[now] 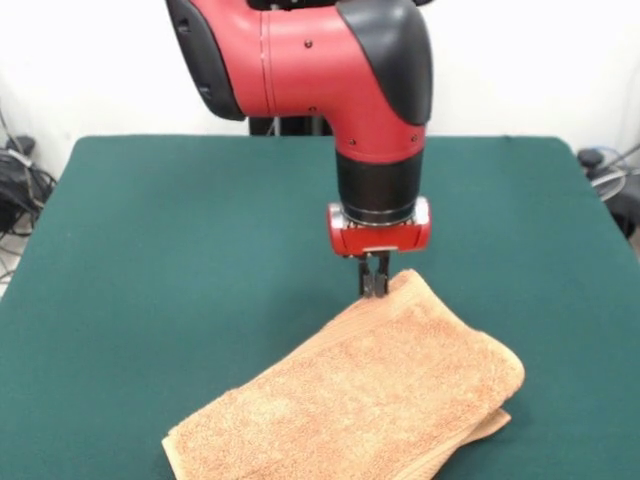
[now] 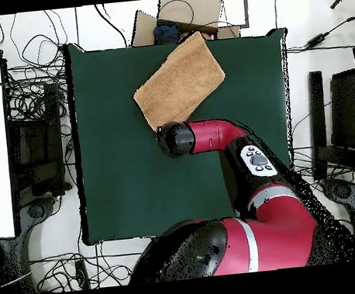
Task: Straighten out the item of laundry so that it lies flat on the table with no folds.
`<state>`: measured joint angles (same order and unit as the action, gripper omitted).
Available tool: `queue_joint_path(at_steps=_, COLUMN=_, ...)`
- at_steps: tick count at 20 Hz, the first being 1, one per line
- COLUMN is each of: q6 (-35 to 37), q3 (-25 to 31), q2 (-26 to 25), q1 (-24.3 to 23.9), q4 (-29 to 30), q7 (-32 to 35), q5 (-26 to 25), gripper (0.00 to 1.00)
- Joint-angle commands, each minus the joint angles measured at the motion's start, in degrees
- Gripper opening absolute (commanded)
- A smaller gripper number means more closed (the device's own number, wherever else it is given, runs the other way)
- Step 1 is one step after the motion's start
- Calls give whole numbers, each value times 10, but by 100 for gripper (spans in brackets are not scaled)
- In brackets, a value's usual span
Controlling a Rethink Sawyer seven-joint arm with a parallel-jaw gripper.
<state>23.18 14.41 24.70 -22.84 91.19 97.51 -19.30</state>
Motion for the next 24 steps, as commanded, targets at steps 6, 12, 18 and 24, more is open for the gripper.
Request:
queue_joint_path(at_steps=6, q6=40, q3=2, q2=-49, q1=7, q4=-67, q7=18, q5=-5, gripper=0)
queue_joint_path(at_steps=12, q6=22, q3=29, q2=-82, q1=13, q4=-132, q7=7, q5=-1, gripper=0)
queue_joint_path(at_steps=18, q6=40, q3=57, q2=-153, q1=3, q4=-194, q7=-8, q5=17, gripper=0)
queue_joint_path(at_steps=24, q6=13, q3=92, q2=-215, q1=-29, q4=-223, q7=-29, q5=10, gripper=0)
